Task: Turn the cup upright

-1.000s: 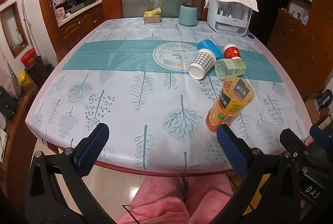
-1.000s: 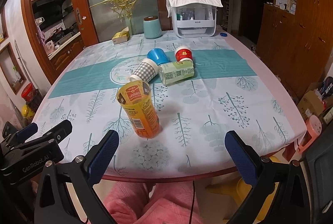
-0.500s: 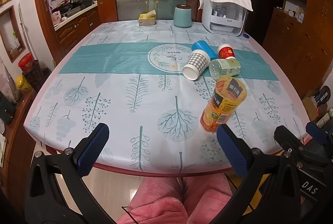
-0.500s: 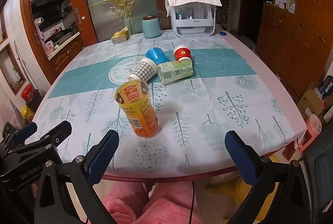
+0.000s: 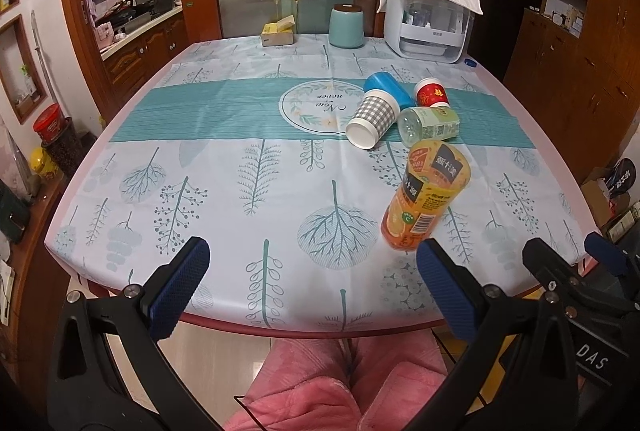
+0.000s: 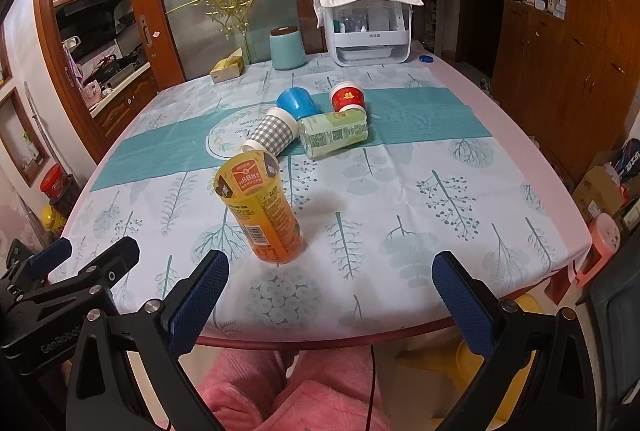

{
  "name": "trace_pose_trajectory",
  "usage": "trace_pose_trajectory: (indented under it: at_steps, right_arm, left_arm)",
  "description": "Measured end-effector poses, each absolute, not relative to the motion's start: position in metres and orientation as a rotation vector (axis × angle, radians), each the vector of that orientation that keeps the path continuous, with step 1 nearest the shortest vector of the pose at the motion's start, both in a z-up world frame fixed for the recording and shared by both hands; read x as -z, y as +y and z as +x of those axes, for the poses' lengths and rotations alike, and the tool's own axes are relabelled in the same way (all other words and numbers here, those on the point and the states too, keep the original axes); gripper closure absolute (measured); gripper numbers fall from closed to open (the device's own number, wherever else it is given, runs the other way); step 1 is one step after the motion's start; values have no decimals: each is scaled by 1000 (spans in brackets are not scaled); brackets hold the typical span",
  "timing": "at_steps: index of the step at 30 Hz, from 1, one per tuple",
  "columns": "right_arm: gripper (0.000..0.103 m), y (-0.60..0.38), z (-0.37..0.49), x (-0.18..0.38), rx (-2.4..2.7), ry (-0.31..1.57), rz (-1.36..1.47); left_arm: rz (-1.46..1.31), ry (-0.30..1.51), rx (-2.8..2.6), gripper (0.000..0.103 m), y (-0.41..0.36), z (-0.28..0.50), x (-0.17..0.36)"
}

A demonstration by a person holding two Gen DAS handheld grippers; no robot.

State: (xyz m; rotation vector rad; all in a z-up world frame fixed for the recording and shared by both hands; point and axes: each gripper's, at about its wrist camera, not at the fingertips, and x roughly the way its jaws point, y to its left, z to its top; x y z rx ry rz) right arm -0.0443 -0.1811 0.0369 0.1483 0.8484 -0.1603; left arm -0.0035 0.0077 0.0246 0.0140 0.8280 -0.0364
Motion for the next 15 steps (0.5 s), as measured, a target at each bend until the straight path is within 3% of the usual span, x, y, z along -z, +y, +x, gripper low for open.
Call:
trace_pose_trajectory:
  at_steps: [15]
  right_arm:
    - [0,-178,-37,-22,157,880,166]
  left_arm:
    - [7,847,41,0,9,-1,-17]
